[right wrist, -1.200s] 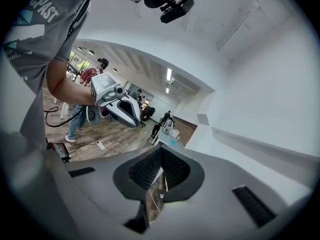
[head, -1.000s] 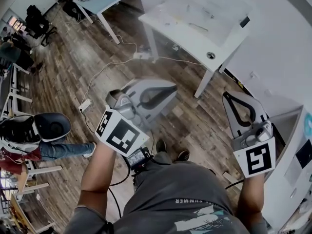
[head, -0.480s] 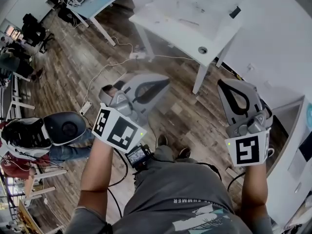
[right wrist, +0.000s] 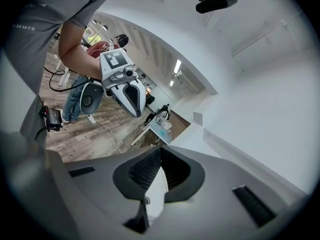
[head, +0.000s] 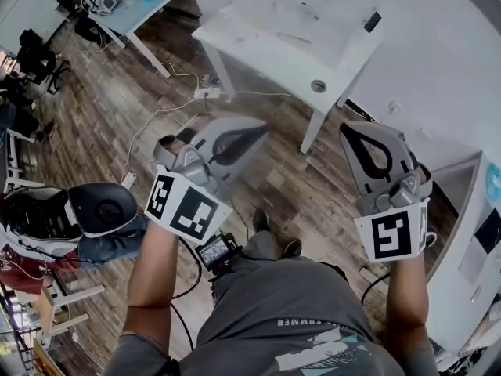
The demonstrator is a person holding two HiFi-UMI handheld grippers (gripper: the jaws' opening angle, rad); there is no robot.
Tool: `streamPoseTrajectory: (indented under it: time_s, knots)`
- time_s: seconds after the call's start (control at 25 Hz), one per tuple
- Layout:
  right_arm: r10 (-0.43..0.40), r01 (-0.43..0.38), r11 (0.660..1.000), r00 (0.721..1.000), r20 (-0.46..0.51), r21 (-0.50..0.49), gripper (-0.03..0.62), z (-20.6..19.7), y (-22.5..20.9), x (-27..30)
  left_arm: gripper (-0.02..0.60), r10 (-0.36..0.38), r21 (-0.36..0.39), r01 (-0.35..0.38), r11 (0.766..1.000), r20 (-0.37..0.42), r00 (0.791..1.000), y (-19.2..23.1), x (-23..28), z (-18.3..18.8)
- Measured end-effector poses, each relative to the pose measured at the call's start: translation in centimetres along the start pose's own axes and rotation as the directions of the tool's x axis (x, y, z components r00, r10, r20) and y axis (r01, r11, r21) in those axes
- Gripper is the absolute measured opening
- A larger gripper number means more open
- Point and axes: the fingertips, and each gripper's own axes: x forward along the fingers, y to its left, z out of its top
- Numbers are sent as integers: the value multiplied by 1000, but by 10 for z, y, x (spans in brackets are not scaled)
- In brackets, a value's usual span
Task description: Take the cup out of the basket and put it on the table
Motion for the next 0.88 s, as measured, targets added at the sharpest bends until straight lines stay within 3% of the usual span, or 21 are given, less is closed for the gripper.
streamPoseTrajectory:
  time_s: [0.52,0.88]
  knots:
    - [-33,29,999,994,-105,-37,12,19,-27,91,9,-35,32,31,999,107,994,72,8,-59]
    - [-11,7,1000,990,-143,-30,12,0,-46,125,9,-63,7,63,998,132,989,90,39,-79]
